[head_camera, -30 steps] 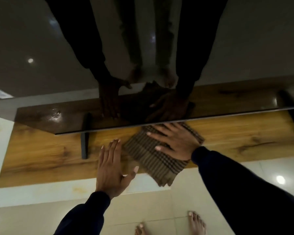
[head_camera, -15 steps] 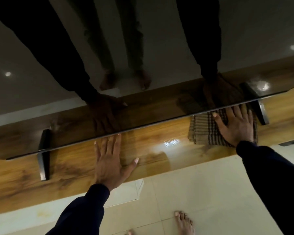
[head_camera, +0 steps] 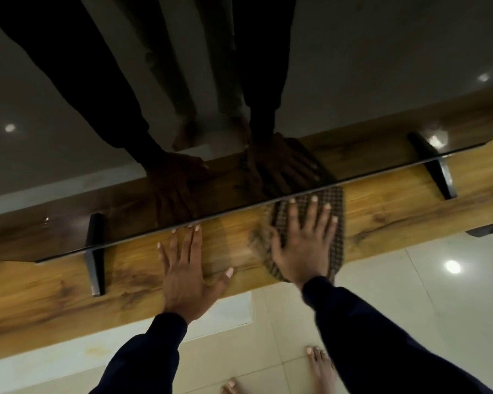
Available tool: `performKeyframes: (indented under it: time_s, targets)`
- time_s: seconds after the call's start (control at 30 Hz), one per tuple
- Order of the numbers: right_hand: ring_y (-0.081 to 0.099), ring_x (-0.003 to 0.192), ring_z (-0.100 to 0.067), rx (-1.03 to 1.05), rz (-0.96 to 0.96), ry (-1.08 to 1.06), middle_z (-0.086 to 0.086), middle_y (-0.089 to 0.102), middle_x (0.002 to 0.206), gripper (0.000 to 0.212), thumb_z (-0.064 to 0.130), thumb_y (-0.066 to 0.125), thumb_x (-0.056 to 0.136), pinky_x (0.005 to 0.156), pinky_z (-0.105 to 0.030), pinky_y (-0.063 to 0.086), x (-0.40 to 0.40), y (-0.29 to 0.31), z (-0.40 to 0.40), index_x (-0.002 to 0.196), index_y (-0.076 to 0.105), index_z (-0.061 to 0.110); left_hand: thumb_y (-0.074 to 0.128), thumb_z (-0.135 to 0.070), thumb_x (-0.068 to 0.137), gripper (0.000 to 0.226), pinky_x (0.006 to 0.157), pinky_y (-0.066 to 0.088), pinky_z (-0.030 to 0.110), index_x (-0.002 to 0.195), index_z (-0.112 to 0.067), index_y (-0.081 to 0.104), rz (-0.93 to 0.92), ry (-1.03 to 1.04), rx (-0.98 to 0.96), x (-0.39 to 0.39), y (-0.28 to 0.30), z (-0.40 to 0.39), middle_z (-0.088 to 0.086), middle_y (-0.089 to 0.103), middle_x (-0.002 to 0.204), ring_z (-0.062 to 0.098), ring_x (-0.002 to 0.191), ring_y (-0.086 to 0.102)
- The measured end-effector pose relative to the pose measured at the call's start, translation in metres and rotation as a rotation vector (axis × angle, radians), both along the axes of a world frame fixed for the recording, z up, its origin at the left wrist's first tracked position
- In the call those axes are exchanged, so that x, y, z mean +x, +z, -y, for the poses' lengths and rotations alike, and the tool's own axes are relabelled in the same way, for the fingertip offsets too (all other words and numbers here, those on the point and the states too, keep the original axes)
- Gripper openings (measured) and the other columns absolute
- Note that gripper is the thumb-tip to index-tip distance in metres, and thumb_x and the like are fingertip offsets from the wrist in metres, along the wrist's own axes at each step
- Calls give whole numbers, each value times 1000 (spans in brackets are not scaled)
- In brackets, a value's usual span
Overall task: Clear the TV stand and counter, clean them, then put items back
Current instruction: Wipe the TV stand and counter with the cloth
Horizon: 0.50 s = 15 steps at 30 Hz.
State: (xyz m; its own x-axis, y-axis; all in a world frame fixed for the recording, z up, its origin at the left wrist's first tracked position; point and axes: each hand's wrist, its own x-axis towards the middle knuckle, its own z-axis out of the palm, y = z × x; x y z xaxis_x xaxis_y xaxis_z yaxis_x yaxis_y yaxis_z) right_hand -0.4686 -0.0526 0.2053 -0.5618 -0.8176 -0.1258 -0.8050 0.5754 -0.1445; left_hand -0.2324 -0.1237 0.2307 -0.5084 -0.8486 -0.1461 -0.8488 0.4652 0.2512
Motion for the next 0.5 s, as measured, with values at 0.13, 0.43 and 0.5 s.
performKeyframes:
  time_s: [0.13,0.43,0.5]
  targets:
    - [9,153,-48,-2,70,183,-24,17,166,79,68,22,97,121,-65,6,82,6,43,161,20,22,21,-83,87,103,120,4,65,158,-9,21,-29,28,-37,40,5,4,9,21,166,33,155,1]
    - [-6,155,-41,145,5,872,-14,-1,170,96,77,42,87,123,-59,-6,189,-3,79,163,7,30,23,-79,88,99,120,8,65,158,-9,21,-50,120,-74,102,2,-6,6,13,168,30,155,1]
    - [-10,156,-39,134,-34,1102,-10,-6,171,94,76,41,87,124,-58,-5,182,-5,76,162,6,32,22,-79,88,100,120,9,64,157,-8,23,-56,147,-81,104,0,-11,8,16,167,32,155,5]
